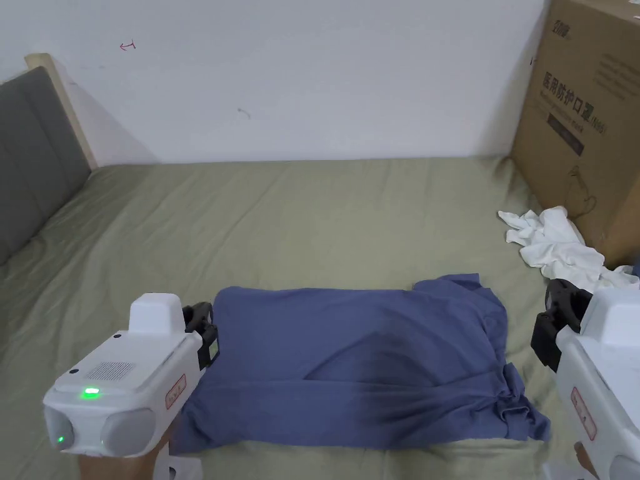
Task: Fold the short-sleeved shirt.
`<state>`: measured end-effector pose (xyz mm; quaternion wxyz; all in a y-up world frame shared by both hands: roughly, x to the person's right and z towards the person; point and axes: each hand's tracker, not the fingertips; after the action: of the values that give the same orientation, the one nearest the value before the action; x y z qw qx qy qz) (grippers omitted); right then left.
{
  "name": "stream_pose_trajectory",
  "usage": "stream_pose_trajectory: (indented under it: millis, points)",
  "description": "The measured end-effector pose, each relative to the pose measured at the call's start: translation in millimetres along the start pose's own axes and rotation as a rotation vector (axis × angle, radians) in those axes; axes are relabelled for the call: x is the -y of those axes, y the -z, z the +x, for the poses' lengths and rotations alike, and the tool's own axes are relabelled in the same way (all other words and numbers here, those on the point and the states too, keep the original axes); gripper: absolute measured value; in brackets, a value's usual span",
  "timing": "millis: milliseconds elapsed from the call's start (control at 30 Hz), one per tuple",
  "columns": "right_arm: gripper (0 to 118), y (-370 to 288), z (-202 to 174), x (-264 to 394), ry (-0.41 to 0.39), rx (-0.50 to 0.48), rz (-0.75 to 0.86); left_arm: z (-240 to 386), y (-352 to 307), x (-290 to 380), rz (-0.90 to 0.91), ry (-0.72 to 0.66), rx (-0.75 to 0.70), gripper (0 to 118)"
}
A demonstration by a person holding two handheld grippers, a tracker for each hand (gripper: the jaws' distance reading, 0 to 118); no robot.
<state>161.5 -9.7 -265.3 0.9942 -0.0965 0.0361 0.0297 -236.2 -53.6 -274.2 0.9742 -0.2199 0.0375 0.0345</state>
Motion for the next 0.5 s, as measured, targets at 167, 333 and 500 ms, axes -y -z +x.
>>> stream_pose_trajectory:
  millis: [167, 333, 500]
  points:
    - [0, 13, 4, 7, 0.002, -0.006, -0.023, -28, 48, 25, -0.223, -0.043, -0.03, 0]
    - [0, 30, 10, 19, -0.002, -0.009, -0.066, -59, 90, 57, -0.42, -0.136, -0.097, 53]
    - [0, 45, 10, 28, -0.002, -0.009, -0.104, -74, 112, 89, -0.586, -0.169, -0.154, 94]
